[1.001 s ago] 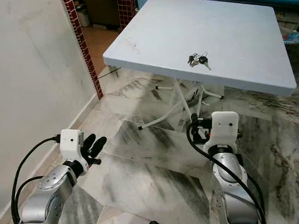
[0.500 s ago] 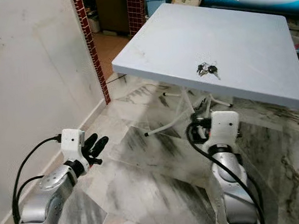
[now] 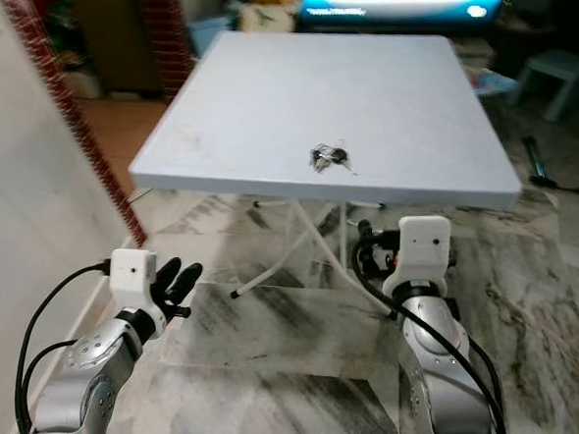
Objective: Hang keys on a hook
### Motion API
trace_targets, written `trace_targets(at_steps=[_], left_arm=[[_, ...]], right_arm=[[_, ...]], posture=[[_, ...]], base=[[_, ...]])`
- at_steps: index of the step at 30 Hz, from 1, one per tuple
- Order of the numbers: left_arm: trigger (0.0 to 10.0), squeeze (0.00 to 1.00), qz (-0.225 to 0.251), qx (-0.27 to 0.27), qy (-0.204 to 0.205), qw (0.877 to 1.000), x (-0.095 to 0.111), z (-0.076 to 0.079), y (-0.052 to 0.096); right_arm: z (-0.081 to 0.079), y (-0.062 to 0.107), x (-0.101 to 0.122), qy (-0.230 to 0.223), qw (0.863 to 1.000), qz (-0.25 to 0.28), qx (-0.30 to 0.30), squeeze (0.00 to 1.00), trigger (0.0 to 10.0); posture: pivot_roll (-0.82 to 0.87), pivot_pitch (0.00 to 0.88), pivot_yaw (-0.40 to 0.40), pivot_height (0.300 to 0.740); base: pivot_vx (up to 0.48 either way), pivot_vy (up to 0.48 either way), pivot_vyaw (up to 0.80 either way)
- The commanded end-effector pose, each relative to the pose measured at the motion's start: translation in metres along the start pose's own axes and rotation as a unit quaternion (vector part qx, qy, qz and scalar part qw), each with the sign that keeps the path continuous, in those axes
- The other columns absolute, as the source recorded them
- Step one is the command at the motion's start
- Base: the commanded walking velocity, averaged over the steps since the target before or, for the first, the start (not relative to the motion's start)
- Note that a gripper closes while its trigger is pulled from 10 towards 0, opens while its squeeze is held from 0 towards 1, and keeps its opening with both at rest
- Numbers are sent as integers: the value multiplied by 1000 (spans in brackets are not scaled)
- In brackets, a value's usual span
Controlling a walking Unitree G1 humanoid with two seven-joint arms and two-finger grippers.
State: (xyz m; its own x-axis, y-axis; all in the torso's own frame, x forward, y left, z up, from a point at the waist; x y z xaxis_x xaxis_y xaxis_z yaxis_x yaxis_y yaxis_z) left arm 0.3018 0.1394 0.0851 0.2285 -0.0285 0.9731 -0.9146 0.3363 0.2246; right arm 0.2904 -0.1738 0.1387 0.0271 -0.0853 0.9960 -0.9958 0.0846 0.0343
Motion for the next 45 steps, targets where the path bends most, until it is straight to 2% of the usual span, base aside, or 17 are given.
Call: trace_targets(at_steps=[1,27,45], left_arm=[[10000,0,1,-9,0,1000,1,5,-1],[10000,0,-1,-9,-3,1000,1,5,-4],[10000,0,-2,-4,-3,1000,2,5,-5]], right_arm=[[6,0,2,5,1000,3,-7,0,10000],[0,-2,2,9,1000,4,10,0,10000],[-1,-2,1,7,1000,1,13,0,10000]], posture=[[-113,113,7,740],[-108,104,9,740],[-108,111,9,740]], base=[[379,0,0],[371,0,0],[266,189,0]])
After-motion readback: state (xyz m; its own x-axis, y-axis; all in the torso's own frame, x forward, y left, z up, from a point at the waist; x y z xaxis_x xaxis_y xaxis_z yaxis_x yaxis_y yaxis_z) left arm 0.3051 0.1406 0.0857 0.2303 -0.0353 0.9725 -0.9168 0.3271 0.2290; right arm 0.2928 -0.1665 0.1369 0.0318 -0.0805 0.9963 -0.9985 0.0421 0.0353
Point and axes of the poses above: a point about 5 cm out from each wrist's last joint towards the gripper, its own y axis pointing back from the gripper into the wrist, its own x axis along the axis of the wrist's last joint, z = x × y, the point moved 2 cm from there along -y, pointing out of the wrist towards the gripper, and after that the axes turned 7 degrees about -y, right-handed, at the moved point
